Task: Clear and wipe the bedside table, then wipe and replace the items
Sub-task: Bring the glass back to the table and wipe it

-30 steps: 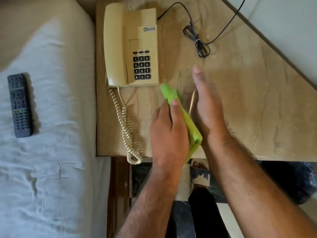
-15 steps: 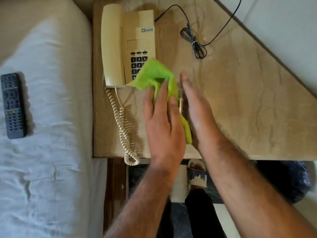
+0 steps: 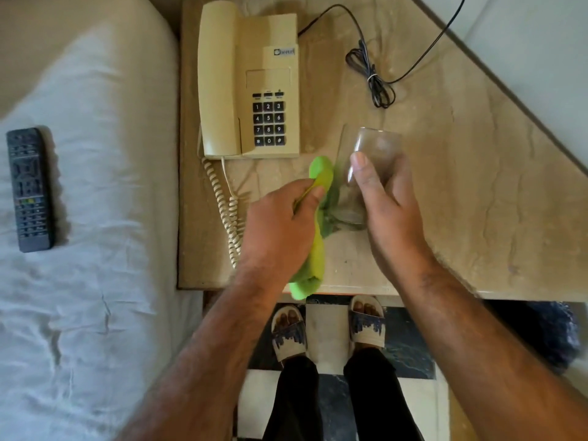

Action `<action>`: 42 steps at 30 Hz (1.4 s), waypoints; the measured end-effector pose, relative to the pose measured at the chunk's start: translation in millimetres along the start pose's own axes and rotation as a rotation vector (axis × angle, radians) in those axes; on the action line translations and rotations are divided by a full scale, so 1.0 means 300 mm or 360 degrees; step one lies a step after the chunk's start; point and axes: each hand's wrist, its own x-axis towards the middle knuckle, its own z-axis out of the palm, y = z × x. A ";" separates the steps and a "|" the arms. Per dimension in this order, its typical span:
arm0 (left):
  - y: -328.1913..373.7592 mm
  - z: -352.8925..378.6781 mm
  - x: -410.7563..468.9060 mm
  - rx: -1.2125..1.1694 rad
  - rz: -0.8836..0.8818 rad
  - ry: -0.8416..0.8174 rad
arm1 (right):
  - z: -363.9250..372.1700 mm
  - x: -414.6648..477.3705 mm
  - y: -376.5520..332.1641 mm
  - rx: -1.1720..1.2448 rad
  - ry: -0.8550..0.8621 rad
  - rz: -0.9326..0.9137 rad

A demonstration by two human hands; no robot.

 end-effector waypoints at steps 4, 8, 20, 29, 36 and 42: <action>-0.019 -0.056 0.030 0.0215 0.0382 0.0660 | 0.006 0.084 -0.022 -0.0386 -0.0002 -0.0475; -0.128 0.018 0.032 0.0642 0.0698 0.0614 | 0.023 0.172 -0.016 -0.0469 -0.0033 -0.0705; -0.332 0.196 0.032 0.1127 0.0400 0.0459 | 0.036 0.260 0.029 -0.0613 -0.0161 -0.0889; -0.326 0.203 0.037 0.1179 0.0369 0.0435 | -0.078 0.129 0.185 -0.1761 0.0019 -0.0880; -0.317 0.192 0.027 0.1132 0.0387 0.0418 | -0.026 0.126 0.264 -0.2230 0.0256 -0.0852; -0.257 -0.003 0.015 0.0720 0.0457 0.0805 | -0.043 0.130 0.269 -0.2215 0.0213 -0.0837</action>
